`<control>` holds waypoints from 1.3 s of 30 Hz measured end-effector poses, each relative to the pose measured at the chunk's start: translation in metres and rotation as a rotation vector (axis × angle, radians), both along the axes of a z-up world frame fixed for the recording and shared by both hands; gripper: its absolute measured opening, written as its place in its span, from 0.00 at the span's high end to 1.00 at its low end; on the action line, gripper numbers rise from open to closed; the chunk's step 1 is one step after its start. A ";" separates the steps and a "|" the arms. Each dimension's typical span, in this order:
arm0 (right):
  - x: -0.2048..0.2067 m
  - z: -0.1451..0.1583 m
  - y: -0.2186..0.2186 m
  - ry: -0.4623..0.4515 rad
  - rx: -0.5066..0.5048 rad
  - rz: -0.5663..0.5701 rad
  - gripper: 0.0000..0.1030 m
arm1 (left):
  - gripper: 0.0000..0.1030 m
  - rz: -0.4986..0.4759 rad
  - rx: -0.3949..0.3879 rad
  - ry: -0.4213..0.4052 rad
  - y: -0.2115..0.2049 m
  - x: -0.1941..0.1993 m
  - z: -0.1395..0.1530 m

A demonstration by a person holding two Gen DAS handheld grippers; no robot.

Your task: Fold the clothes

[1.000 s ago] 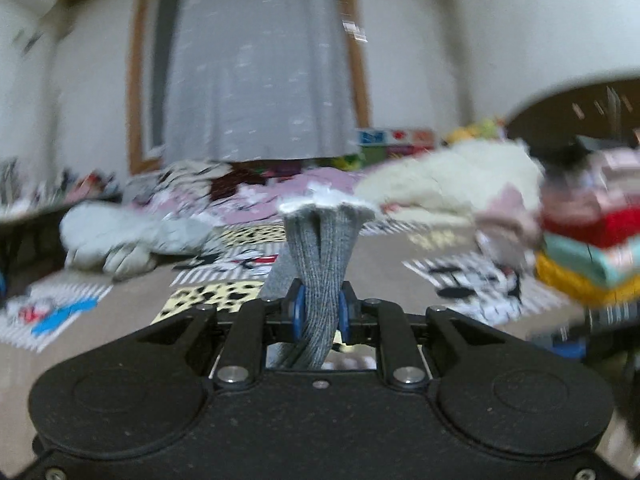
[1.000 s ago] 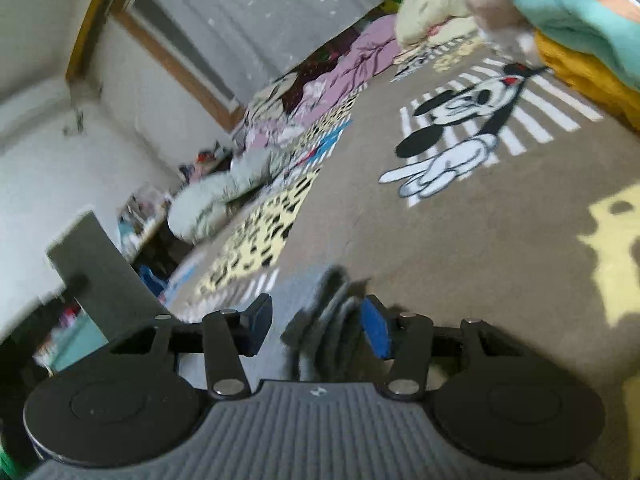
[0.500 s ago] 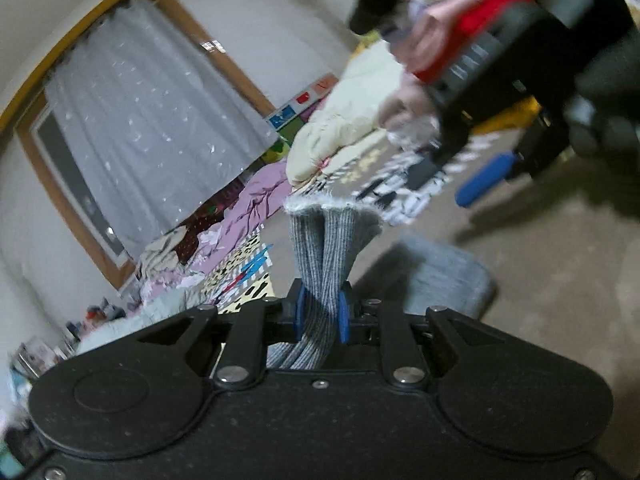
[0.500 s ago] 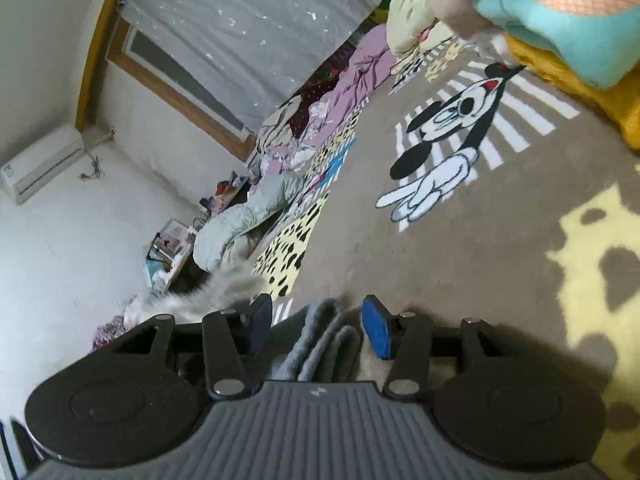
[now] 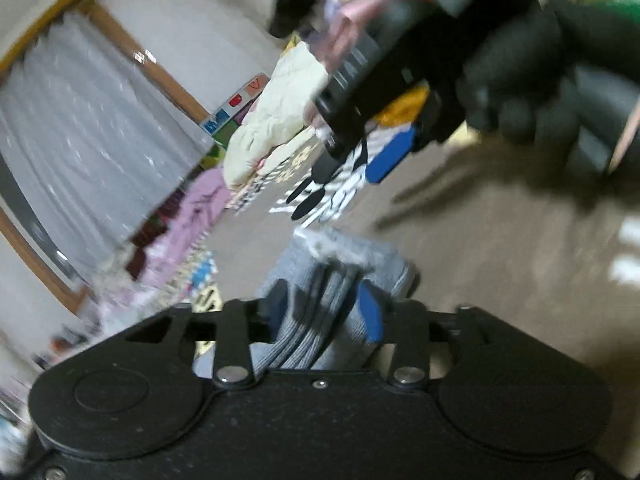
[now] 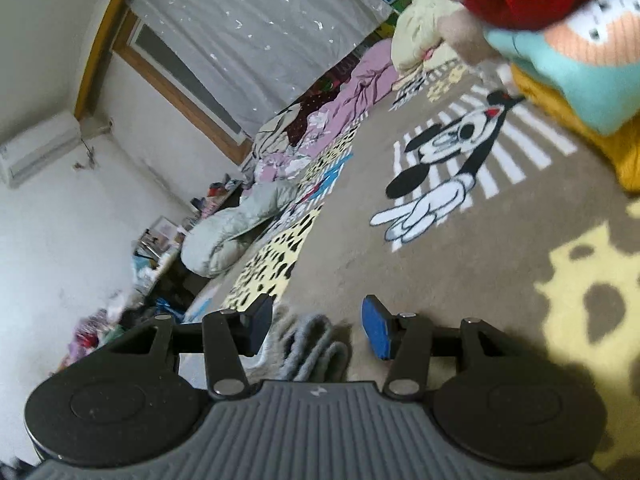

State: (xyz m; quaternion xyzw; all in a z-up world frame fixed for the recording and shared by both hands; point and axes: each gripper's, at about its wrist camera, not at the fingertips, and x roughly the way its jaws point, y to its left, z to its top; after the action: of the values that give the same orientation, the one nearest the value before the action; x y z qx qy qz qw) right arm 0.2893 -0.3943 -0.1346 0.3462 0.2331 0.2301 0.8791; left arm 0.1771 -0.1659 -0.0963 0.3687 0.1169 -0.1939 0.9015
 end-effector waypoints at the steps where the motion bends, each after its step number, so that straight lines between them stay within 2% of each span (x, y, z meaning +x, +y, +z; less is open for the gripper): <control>1: -0.001 0.003 0.002 -0.015 -0.020 -0.003 0.50 | 0.56 0.001 -0.042 0.023 0.009 -0.001 0.010; 3: -0.005 0.013 0.012 -0.071 -0.080 0.001 0.50 | 0.56 0.031 -0.142 0.063 0.033 0.000 0.030; 6: -0.014 0.027 0.038 -0.168 -0.165 0.046 0.50 | 0.58 0.141 -0.320 0.116 0.081 0.016 0.051; 7: -0.017 0.031 0.048 -0.199 -0.192 0.067 0.50 | 0.64 0.194 -0.380 0.134 0.099 0.025 0.054; 8: -0.020 0.035 0.058 -0.229 -0.219 0.088 0.50 | 0.69 0.254 -0.438 0.150 0.118 0.035 0.055; 10: -0.024 0.041 0.079 -0.279 -0.287 0.132 0.50 | 0.73 0.337 -0.530 0.176 0.147 0.054 0.051; 12: -0.027 0.045 0.105 -0.318 -0.395 0.158 0.50 | 0.75 0.368 -0.600 0.217 0.167 0.070 0.044; 14: -0.026 0.043 0.123 -0.321 -0.482 0.166 0.50 | 0.75 0.368 -0.632 0.252 0.174 0.079 0.035; 16: -0.019 0.036 0.129 -0.282 -0.553 0.166 0.50 | 0.75 0.339 -0.636 0.298 0.172 0.083 0.022; 17: -0.016 0.033 0.132 -0.262 -0.589 0.167 0.50 | 0.76 0.330 -0.581 0.308 0.165 0.082 0.014; 19: -0.011 0.028 0.132 -0.219 -0.625 0.174 0.57 | 0.76 0.295 -0.400 0.279 0.146 0.079 -0.004; 20: -0.009 0.025 0.130 -0.197 -0.632 0.181 0.58 | 0.76 0.290 -0.368 0.256 0.142 0.078 -0.007; 22: -0.006 0.021 0.126 -0.156 -0.644 0.193 0.59 | 0.76 0.310 -0.389 0.276 0.142 0.080 -0.004; 26: -0.005 0.019 0.129 -0.156 -0.668 0.199 0.60 | 0.75 0.294 -0.403 0.310 0.147 0.081 0.010; 28: -0.009 0.021 0.132 -0.161 -0.672 0.195 0.60 | 0.75 0.279 -0.466 0.280 0.153 0.083 0.027; 30: -0.019 0.026 0.137 -0.219 -0.699 0.176 0.60 | 0.75 0.262 -0.535 0.252 0.159 0.087 0.037; 32: -0.029 0.031 0.140 -0.287 -0.698 0.161 0.59 | 0.75 0.264 -0.552 0.251 0.157 0.095 0.033; 35: -0.032 0.034 0.144 -0.333 -0.696 0.155 0.59 | 0.75 0.302 -0.531 0.338 0.152 0.111 0.007; 36: -0.029 0.031 0.145 -0.318 -0.708 0.161 0.59 | 0.74 0.311 -0.516 0.351 0.149 0.114 0.001; 39: -0.018 0.021 0.144 -0.222 -0.726 0.194 0.56 | 0.74 0.320 -0.436 0.311 0.134 0.109 -0.008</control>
State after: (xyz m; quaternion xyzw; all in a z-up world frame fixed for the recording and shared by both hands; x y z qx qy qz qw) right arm 0.2716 -0.2500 -0.1140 -0.0379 0.2346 0.2508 0.9384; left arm 0.2861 -0.0317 -0.1040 0.1095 0.2655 -0.1241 0.9498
